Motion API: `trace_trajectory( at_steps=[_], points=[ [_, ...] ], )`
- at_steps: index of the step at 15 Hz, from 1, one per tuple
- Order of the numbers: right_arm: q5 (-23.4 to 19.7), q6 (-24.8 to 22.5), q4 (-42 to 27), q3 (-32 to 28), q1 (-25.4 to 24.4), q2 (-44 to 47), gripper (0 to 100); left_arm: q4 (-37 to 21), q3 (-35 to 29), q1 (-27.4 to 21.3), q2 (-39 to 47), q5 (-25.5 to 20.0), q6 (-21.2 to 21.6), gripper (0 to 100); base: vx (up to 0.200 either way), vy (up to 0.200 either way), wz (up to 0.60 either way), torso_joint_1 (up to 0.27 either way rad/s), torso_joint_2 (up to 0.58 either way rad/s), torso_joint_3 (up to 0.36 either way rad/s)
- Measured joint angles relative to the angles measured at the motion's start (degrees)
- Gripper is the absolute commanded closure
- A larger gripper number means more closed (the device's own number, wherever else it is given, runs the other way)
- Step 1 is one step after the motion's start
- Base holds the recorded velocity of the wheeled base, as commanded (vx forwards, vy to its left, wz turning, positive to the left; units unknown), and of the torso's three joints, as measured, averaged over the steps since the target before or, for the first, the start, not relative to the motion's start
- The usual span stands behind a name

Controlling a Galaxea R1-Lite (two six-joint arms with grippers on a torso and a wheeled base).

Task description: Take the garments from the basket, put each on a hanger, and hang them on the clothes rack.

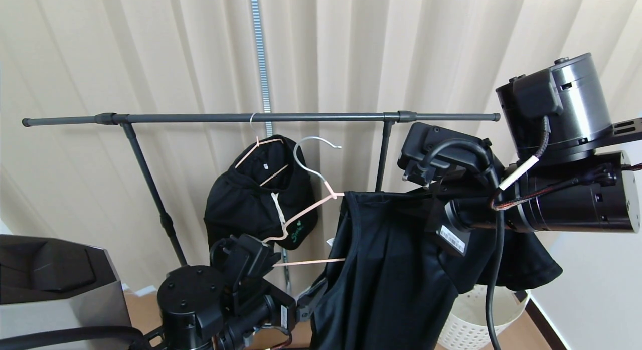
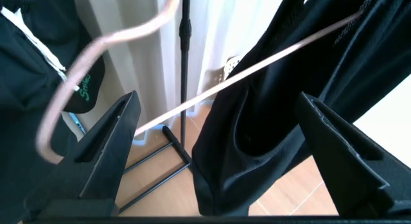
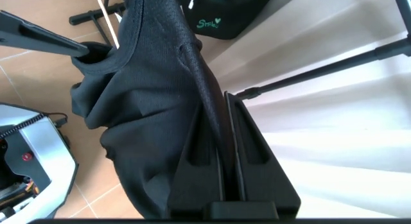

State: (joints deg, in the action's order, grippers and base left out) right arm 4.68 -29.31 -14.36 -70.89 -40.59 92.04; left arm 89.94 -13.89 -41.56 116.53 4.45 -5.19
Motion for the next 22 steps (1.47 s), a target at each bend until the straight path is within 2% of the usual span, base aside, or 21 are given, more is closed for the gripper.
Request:
trace_trajectory(
  at_steps=[9, 12, 16, 22],
  points=[
    [0.1, 0.8, 0.3, -0.1, 0.3, 0.2, 100, 0.0, 0.7, -1.5, -3.2, -0.1, 0.1, 0, 0.000, 0.000, 0.00, 0.000, 0.00, 0.000],
    [0.1, 5.2, 0.3, 0.0, 0.7, 0.0, 100, 0.0, 0.0, -0.3, -2.8, 0.3, 0.4, 0, 0.000, 0.000, 0.00, 0.000, 0.00, 0.000],
    [-0.5, 5.7, 0.3, 0.5, 0.7, -0.7, 100, 0.0, -2.0, 0.7, -1.1, 3.3, 0.4, 0, 0.000, 0.000, 0.00, 0.000, 0.00, 0.000],
    [-0.2, 8.3, 2.9, 0.7, 0.7, -1.4, 100, 0.1, -1.5, -0.1, 0.6, 3.4, 1.4, 0, 0.000, 0.000, 0.00, 0.000, 0.00, 0.000]
  ],
)
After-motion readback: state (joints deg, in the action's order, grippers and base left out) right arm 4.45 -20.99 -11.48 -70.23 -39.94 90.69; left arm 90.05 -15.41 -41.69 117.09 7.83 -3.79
